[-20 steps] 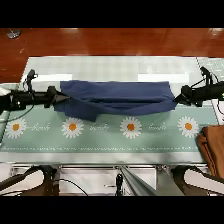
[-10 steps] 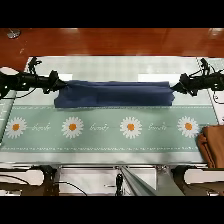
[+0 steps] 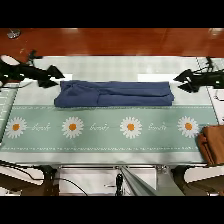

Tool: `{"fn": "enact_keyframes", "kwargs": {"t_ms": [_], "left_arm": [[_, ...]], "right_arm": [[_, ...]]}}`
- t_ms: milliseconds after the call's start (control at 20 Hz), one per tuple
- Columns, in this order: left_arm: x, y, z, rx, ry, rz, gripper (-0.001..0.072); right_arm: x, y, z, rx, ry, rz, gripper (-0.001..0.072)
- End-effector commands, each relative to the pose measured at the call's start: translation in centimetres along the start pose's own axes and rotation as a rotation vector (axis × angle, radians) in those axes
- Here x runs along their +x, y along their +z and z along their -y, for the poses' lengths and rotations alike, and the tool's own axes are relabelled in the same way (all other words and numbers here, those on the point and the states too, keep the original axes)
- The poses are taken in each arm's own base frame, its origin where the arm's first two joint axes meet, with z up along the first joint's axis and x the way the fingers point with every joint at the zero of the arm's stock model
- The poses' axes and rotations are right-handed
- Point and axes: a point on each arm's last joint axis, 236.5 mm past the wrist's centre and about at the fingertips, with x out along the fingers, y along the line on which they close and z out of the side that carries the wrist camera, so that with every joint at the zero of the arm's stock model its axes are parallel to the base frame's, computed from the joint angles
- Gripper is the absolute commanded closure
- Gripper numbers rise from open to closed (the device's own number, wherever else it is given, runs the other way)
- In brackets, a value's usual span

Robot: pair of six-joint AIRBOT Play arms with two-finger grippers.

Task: Fold the shirts.

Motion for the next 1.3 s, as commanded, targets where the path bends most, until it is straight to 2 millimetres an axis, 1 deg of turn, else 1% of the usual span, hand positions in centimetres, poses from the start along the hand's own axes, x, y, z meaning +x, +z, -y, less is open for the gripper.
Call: {"fn": "enact_keyframes", "kwargs": {"t_ms": [0, 50, 100, 150, 200, 250, 300, 400, 500, 650, 750, 800, 850, 900, 950, 1000, 1100, 1200, 1250], "left_arm": [[-8.1, 0.9, -7.4, -0.046, 0.265, 0.065, 0.0012], [-9.6, 1.4, -7.0, -0.025, 0.251, 0.136, 0.0011], [-10.9, 1.7, -5.4, 0.031, 0.221, 0.227, 0.0012], [-12.1, 1.3, -3.3, 0.060, 0.184, 0.333, 0.0012], [-13.0, 0.3, -1.3, 0.079, 0.150, 0.421, 0.0012], [-13.4, -1.1, -0.1, 0.103, 0.135, 0.477, 0.0012], [-13.4, -2.7, 0.8, 0.125, 0.131, 0.511, 0.0011], [-13.2, -5.7, 2.2, 0.167, 0.114, 0.521, 0.0011], [-12.3, -7.7, 3.8, 0.206, 0.084, 0.472, 0.0011], [-10.4, -9.1, 6.6, 0.226, 0.012, 0.412, 0.0009], [-9.0, -9.9, 7.7, 0.252, -0.006, 0.375, 0.0009], [-8.3, -10.3, 8.0, 0.263, -0.011, 0.353, 0.0010], [-7.6, -10.6, 8.2, 0.268, -0.014, 0.334, 0.0030], [-7.0, -10.9, 8.4, 0.274, -0.016, 0.317, 0.0262], [-6.5, -11.2, 8.6, 0.283, -0.017, 0.299, 0.0623], [-6.1, -11.5, 9.0, 0.303, -0.024, 0.286, 0.0679], [-5.6, -12.0, 10.4, 0.338, -0.047, 0.267, 0.0679], [-5.1, -12.7, 12.7, 0.394, -0.075, 0.250, 0.0679], [-4.7, -13.0, 14.3, 0.442, -0.092, 0.239, 0.0679]], "right_arm": [[-4.0, -0.8, 5.1, 0.047, -0.105, -0.043, 0.0088], [-3.8, -0.9, 5.9, 0.062, -0.106, -0.047, 0.0088], [-3.3, -1.1, 6.2, 0.061, -0.104, -0.063, 0.0088], [-2.3, -1.5, 6.3, 0.056, -0.093, -0.087, 0.0088], [-1.2, -1.9, 6.4, 0.061, -0.085, -0.111, 0.0089], [0.0, -2.4, 6.3, 0.069, -0.074, -0.139, 0.0089], [1.3, -3.1, 5.9, 0.075, -0.052, -0.172, 0.0089], [3.3, -4.0, 4.1, 0.058, 0.008, -0.217, 0.0088], [4.8, -4.5, 2.2, 0.032, 0.040, -0.232, 0.0089], [7.1, -5.7, 0.0, -0.020, 0.042, -0.265, 0.0089], [8.0, -6.7, -1.0, -0.082, 0.050, -0.294, 0.0095], [8.1, -7.1, -1.4, -0.093, 0.054, -0.310, 0.0180], [8.0, -7.4, -1.6, -0.090, 0.056, -0.321, 0.0440], [7.6, -7.7, -1.9, -0.089, 0.061, -0.333, 0.0698], [6.9, -7.8, -2.1, -0.092, 0.062, -0.339, 0.0691], [5.7, -7.8, -2.3, -0.112, 0.053, -0.339, 0.0691], [2.6, -8.1, -2.0, -0.171, -0.015, -0.346, 0.0691], [-1.3, -8.5, -1.9, -0.235, -0.105, -0.306, 0.0691], [-3.0, -8.8, -2.3, -0.249, -0.117, -0.266, 0.0691]]}}
